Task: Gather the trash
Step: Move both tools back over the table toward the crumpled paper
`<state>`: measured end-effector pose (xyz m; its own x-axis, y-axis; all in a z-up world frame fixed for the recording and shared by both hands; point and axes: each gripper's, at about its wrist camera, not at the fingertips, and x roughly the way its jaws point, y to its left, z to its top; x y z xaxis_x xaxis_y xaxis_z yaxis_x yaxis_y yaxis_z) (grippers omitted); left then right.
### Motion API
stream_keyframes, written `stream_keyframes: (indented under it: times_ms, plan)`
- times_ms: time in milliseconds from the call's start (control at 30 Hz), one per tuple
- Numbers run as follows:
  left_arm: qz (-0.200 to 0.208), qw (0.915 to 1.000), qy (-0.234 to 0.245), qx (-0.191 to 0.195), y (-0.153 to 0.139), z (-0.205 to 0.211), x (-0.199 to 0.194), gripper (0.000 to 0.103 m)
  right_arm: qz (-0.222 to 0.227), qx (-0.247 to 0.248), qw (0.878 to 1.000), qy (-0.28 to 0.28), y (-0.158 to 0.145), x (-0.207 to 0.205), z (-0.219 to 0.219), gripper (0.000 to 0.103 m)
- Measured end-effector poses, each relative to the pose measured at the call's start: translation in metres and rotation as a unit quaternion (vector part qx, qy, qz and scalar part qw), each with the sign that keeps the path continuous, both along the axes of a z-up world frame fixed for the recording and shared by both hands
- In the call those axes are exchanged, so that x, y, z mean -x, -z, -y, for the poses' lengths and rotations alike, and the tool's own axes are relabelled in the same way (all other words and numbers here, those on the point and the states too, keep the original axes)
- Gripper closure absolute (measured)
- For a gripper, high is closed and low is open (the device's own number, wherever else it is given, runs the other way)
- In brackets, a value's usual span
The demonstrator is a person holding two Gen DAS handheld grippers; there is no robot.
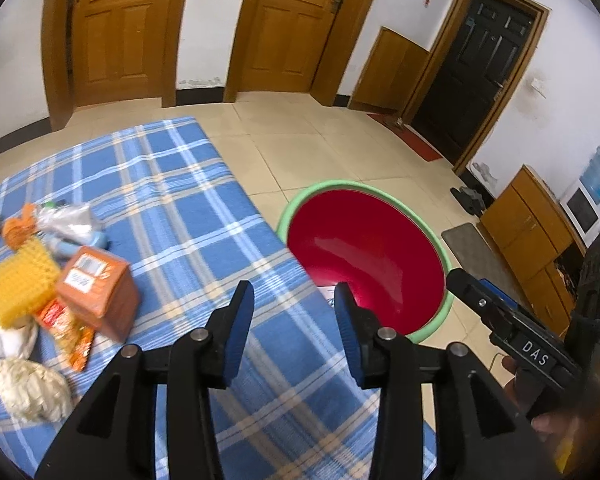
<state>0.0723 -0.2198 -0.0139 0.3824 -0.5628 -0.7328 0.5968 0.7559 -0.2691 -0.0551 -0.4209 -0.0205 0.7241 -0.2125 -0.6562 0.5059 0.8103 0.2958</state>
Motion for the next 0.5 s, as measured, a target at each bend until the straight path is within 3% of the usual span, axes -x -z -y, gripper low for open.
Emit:
stream_keyframes:
  times_ms: [500]
  plan:
    - [0.010, 0.9953, -0.096, -0.002, -0.014, -0.085, -0.023, 0.061, 0.009, 0.010, 0.999, -0.034, -0.018, -0.010, -0.038, 0.006]
